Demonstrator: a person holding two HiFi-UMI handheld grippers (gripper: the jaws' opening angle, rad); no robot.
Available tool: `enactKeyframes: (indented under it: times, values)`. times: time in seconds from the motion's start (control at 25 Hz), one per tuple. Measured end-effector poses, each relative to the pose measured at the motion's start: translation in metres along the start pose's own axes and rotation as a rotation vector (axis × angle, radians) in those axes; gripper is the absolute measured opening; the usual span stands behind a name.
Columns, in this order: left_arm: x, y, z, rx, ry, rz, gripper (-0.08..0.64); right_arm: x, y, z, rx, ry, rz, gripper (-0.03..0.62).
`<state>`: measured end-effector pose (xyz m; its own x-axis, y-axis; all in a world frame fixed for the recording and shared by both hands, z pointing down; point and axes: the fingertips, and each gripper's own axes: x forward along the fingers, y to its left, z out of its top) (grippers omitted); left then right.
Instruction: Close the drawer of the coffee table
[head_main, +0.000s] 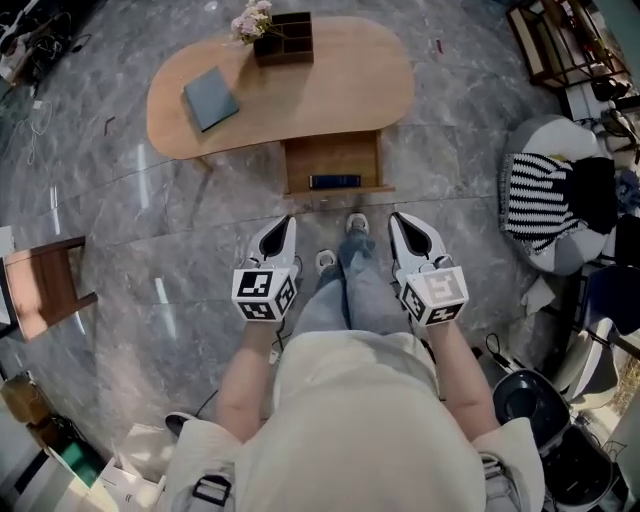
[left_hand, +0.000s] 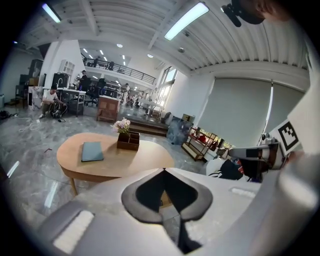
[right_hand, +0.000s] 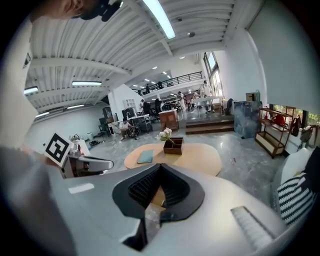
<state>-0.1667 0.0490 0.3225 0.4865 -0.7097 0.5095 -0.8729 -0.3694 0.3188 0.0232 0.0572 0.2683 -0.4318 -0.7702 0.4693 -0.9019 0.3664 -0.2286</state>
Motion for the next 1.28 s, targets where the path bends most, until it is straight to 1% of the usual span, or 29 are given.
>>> enactKeyframes:
  times: [0.12, 0.32, 0.52, 0.68, 0.92, 1.16, 1.28]
  values:
    - [0.021, 0.007, -0.016, -0.019, 0.022, 0.018, 0.0, 0.016, -0.027, -0.018, -0.008, 0.019, -0.026, 0.0]
    - [0.042, 0.026, -0.047, -0.033, 0.078, 0.036, 0.0, 0.04, -0.063, -0.052, 0.028, 0.062, -0.071, 0.0]
    - [0.07, 0.048, -0.082, -0.038, 0.133, 0.05, 0.0, 0.067, -0.088, -0.091, 0.027, 0.116, -0.079, 0.0]
    - [0.094, 0.072, -0.113, -0.042, 0.175, 0.087, 0.0, 0.09, -0.107, -0.13, 0.022, 0.164, -0.082, 0.0]
    - [0.122, 0.111, -0.164, -0.078, 0.224, 0.139, 0.0, 0.125, -0.134, -0.195, 0.049, 0.244, -0.1, 0.0]
    - [0.149, 0.137, -0.216, -0.097, 0.289, 0.144, 0.002, 0.157, -0.165, -0.254, 0.068, 0.318, -0.127, 0.013]
    - [0.16, 0.151, -0.241, -0.102, 0.324, 0.14, 0.011, 0.17, -0.176, -0.28, 0.044, 0.365, -0.129, 0.027]
